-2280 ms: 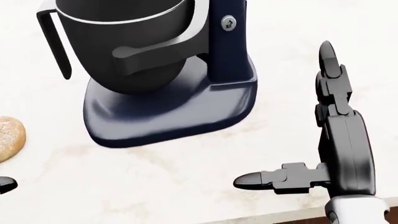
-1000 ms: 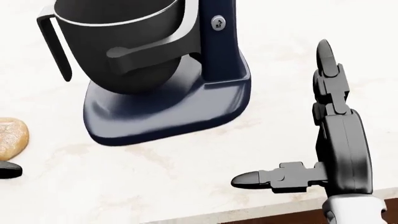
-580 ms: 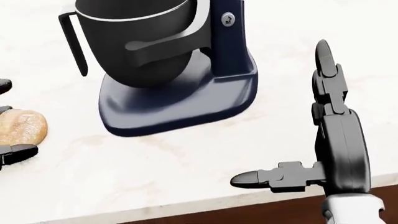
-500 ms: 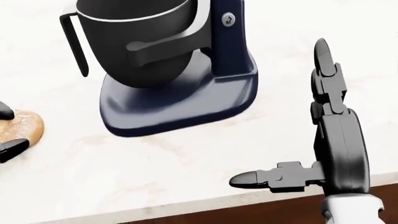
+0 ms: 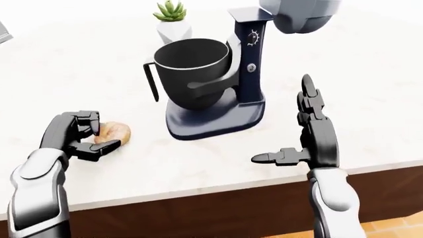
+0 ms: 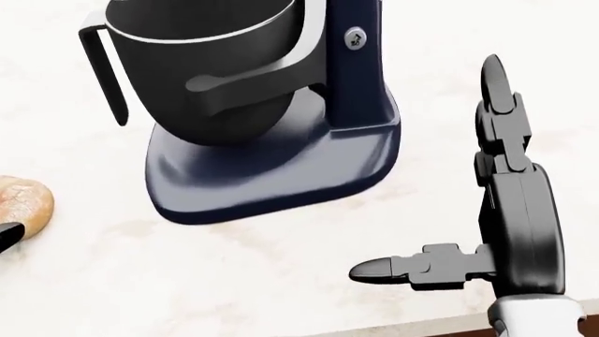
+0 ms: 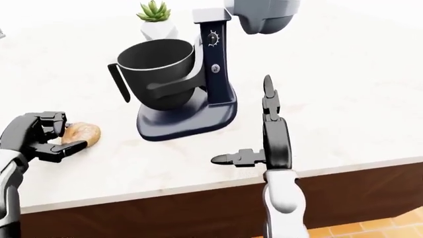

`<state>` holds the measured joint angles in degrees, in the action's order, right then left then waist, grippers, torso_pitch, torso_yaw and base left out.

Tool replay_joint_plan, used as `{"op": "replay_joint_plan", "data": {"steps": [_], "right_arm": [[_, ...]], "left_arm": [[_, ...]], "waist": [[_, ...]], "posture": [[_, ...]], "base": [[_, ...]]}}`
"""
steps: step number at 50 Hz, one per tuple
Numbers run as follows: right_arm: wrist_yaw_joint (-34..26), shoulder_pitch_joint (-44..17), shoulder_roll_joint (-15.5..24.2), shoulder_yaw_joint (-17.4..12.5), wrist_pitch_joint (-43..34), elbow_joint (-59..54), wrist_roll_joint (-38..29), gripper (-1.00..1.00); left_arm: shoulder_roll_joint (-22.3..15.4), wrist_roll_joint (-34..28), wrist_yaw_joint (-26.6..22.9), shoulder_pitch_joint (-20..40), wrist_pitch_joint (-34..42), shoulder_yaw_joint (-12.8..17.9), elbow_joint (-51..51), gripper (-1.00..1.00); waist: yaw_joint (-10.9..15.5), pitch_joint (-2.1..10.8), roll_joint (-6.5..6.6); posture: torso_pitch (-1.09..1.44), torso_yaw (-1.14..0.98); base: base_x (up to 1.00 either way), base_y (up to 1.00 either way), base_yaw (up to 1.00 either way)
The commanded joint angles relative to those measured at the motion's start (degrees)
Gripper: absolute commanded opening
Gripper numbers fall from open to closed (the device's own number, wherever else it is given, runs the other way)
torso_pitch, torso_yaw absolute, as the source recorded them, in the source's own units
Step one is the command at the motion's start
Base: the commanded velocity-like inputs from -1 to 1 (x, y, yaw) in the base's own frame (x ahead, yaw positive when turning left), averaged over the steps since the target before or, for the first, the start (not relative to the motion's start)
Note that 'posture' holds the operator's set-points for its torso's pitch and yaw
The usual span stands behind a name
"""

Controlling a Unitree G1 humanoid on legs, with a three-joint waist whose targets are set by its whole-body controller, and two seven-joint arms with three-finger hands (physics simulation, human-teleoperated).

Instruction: Place the bread in the stand mixer bowl.

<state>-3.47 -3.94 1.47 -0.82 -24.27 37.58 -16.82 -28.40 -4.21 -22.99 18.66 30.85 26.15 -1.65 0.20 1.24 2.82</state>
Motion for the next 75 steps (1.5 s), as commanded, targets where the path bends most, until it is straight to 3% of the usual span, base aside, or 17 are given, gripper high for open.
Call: {"op": "replay_joint_plan", "data": {"steps": [1,8,20,21,23,27,41,62,68,75], "right_arm": [[0.23,-1.04,0.06,0.07,1.52,2.11,-0.04,1.00],[0.28,-1.04,0.08,-0.01,1.54,2.00,0.10,1.00],[0.36,-1.00,0.22,-0.44,1.65,1.86,0.42,1.00],[0.38,-0.97,0.18,-0.30,1.56,1.95,0.33,1.00],[0.32,-0.97,0.21,-0.34,1.55,1.93,0.37,1.00],[0.37,-1.08,0.16,-0.12,1.61,1.70,0.23,1.00],[0.31,-1.23,0.09,0.15,1.46,1.77,-0.09,1.00],[0.35,-0.94,0.03,0.17,1.60,2.27,-0.32,1.00],[0.30,-0.87,0.04,0.04,1.56,2.42,-0.21,1.00],[0.29,-0.66,0.11,-0.34,1.82,2.41,0.21,1.00]], "left_arm": [[-0.38,0.97,-3.28,0.27,4.69,-1.50,-0.80,-1.00],[-3.47,1.87,-3.83,2.60,7.59,-0.20,-2.55,-1.00],[-4.97,2.79,-3.70,2.27,8.88,1.52,-5.13,-1.00],[-6.15,3.07,-4.42,3.03,12.26,2.00,-7.61,-1.00],[-6.53,2.77,-4.16,3.12,10.23,2.47,-6.21,-1.00],[-10.49,3.98,-5.43,4.92,14.01,5.04,-8.50,-1.00],[-16.55,6.56,-5.01,8.59,16.08,5.87,-7.77,-1.00],[-23.78,8.73,-4.07,16.06,18.77,3.72,-4.96,-1.00],[-26.64,9.10,-3.69,22.18,19.83,0.50,-2.16,-1.00],[-27.38,8.00,-4.49,28.65,21.57,-3.43,-1.07,-1.00]], "waist": [[-0.28,0.36,-0.18],[-0.44,-0.50,-0.44],[-0.98,-1.25,-0.44],[-1.03,-1.30,-0.44],[-1.13,-1.37,-0.44],[-1.28,-1.64,-0.54],[-1.12,-1.99,-0.30],[-0.87,-2.05,-0.52],[-0.82,-2.01,-0.58],[-0.77,-2.03,-0.77]], "posture": [[0.00,0.00],[0.00,0.00],[0.00,0.00],[0.00,0.00],[0.00,0.00],[0.00,0.00],[0.00,0.00],[0.00,0.00],[0.00,0.00],[0.00,0.00]], "base": [[0.00,0.00,0.00],[0.00,0.00,0.00],[0.00,0.00,0.00],[0.00,0.00,0.00],[0.00,0.00,0.00],[0.00,0.00,0.00],[0.00,0.00,0.00],[0.00,0.00,0.00],[0.00,0.00,0.00],[0.00,0.00,0.00]]}}
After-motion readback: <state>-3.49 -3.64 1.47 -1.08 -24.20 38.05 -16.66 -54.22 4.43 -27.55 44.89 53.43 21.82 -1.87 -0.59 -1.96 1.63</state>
